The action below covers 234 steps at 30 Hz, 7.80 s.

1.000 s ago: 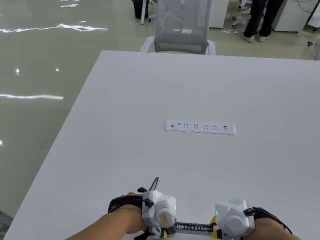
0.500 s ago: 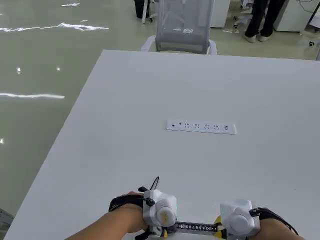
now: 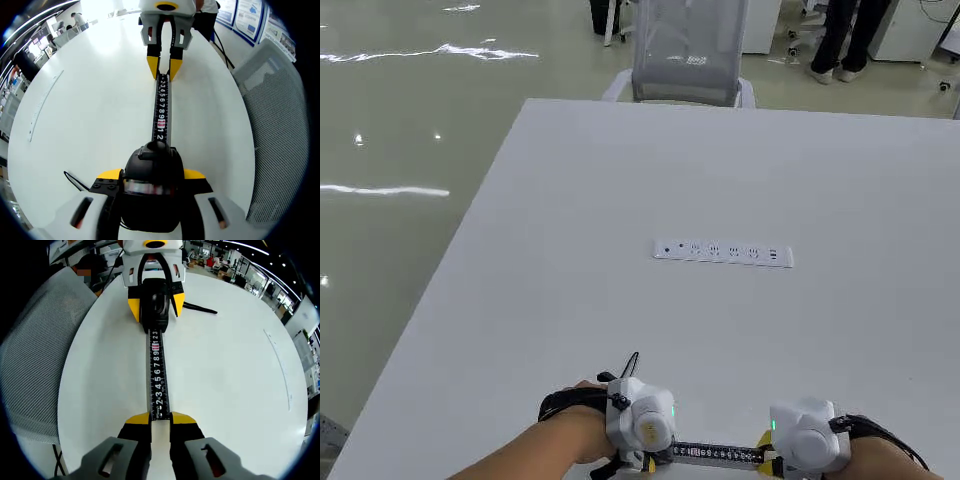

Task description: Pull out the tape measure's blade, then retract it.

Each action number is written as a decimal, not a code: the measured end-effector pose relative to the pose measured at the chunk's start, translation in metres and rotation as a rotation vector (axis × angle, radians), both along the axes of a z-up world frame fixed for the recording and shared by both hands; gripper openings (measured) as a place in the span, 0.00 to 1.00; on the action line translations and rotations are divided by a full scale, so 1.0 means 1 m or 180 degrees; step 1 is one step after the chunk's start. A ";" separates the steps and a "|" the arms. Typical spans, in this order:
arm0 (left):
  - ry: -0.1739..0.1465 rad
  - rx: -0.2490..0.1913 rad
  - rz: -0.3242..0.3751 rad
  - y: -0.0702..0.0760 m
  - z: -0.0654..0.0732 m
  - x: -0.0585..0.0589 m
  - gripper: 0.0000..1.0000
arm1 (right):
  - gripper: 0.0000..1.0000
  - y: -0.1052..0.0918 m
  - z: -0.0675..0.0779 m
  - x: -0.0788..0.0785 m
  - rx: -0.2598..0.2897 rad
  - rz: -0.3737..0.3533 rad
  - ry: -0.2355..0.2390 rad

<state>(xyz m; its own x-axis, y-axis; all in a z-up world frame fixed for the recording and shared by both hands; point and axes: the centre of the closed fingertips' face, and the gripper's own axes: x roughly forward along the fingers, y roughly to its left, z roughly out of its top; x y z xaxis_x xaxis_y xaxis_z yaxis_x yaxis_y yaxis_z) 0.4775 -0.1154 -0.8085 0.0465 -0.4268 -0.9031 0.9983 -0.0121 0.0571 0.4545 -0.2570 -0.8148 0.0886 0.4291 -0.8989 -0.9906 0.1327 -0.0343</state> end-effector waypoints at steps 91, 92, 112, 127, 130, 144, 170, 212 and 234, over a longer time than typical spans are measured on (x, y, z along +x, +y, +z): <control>0.0026 0.0035 0.0036 0.001 -0.001 0.001 0.39 | 0.11 -0.069 0.000 -0.004 -0.0211 -0.0117 -0.0011; 0.0027 0.0037 0.0036 0.001 -0.001 0.001 0.39 | 0.11 -0.070 0.000 -0.004 -0.0214 -0.0121 -0.0010; 0.0030 0.0044 0.0034 0.001 0.000 0.000 0.39 | 0.11 -0.082 0.000 -0.005 -0.0272 -0.0142 -0.0011; 0.0029 0.0045 0.0035 0.001 0.000 0.000 0.39 | 0.11 -0.090 0.000 -0.006 -0.0302 -0.0132 -0.0024; 0.0027 0.0047 0.0034 0.001 -0.001 0.001 0.39 | 0.11 -0.091 0.000 -0.006 -0.0314 -0.0129 -0.0023; 0.0021 0.0047 0.0035 0.001 -0.001 0.001 0.39 | 0.11 -0.099 0.000 -0.007 -0.0364 -0.0134 -0.0022; -0.0013 0.0071 -0.0009 0.001 -0.002 0.000 0.39 | 0.15 -0.098 0.001 -0.008 -0.0292 -0.0341 -0.0040; 0.0038 -0.0243 0.0302 0.003 0.004 0.003 0.62 | 0.86 -0.124 0.031 -0.010 0.0287 -0.1959 -0.0460; 0.0041 -0.1347 0.1714 0.104 0.069 0.002 0.99 | 1.00 -0.134 0.060 -0.023 0.0598 -0.2523 -0.0804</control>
<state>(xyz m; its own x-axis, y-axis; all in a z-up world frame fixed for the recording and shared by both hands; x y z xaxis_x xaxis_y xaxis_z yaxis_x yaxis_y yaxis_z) 0.4792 -0.0116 -0.7392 0.3415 -0.6636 -0.6656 0.8595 0.5070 -0.0644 0.4319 -0.3913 -0.7545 0.6140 0.2955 -0.7319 -0.5681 0.8092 -0.1499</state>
